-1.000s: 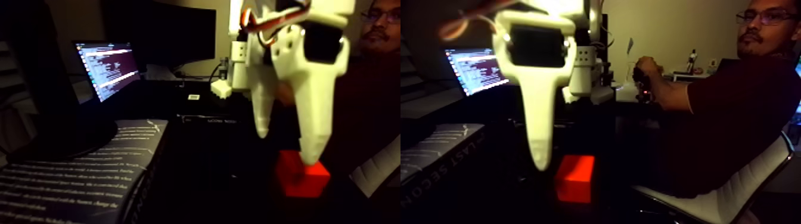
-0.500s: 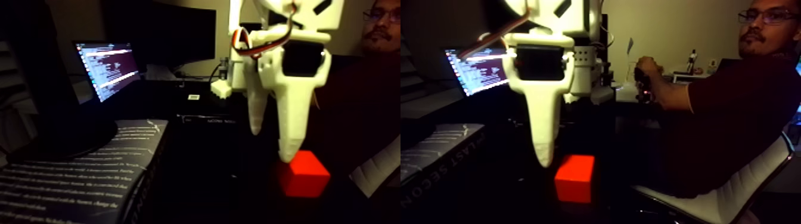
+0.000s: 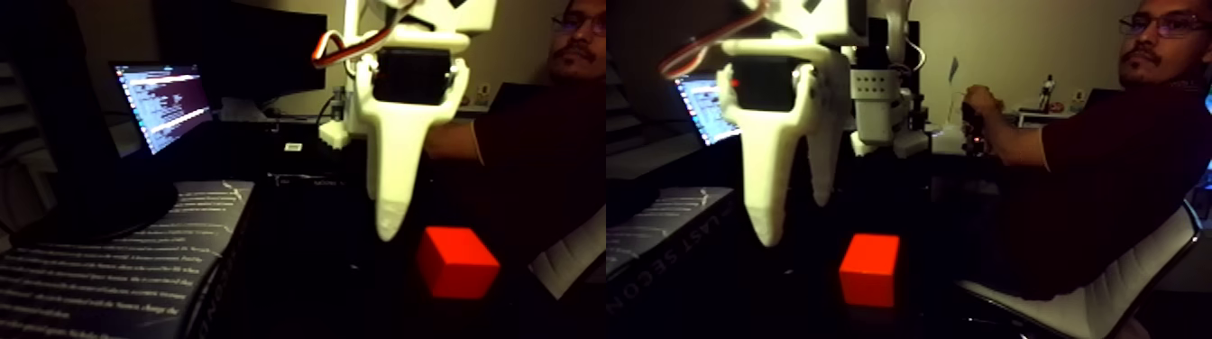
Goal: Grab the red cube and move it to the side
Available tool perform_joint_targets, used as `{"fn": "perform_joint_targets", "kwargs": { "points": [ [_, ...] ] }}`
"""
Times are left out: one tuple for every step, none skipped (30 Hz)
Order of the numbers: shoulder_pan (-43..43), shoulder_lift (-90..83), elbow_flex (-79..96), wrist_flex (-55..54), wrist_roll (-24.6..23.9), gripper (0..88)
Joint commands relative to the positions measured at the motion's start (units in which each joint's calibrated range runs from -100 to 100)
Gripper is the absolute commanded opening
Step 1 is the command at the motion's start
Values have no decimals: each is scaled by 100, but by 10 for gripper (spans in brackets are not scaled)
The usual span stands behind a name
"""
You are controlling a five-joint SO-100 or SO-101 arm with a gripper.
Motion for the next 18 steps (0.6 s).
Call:
{"fn": "perform_joint_targets", "kwargs": {
  "points": [
    [-15, 6, -206, -7, 20, 270],
    [-23, 6, -188, -7, 42, 270],
    [-23, 14, -170, -7, 112, 270],
    [-23, 14, -161, -7, 166, 271],
    [-15, 14, -152, -7, 193, 279],
    [2, 23, -152, -7, 198, 295],
    [18, 23, -152, -7, 220, 316],
    [18, 48, -152, 2, 247, 341],
    [27, 90, -170, 10, 263, 368],
    [35, 149, -188, 27, 263, 394],
    [35, 199, -197, 44, 263, 411],
    [35, 249, -206, 27, 263, 424],
    [43, 291, -197, 2, 263, 430],
    [43, 325, -197, 2, 263, 428],
    [43, 350, -188, 2, 263, 426],
    [43, 376, -188, 2, 263, 424],
    [43, 376, -188, 10, 263, 425],
    [43, 376, -188, 10, 263, 425]
  ]
}}
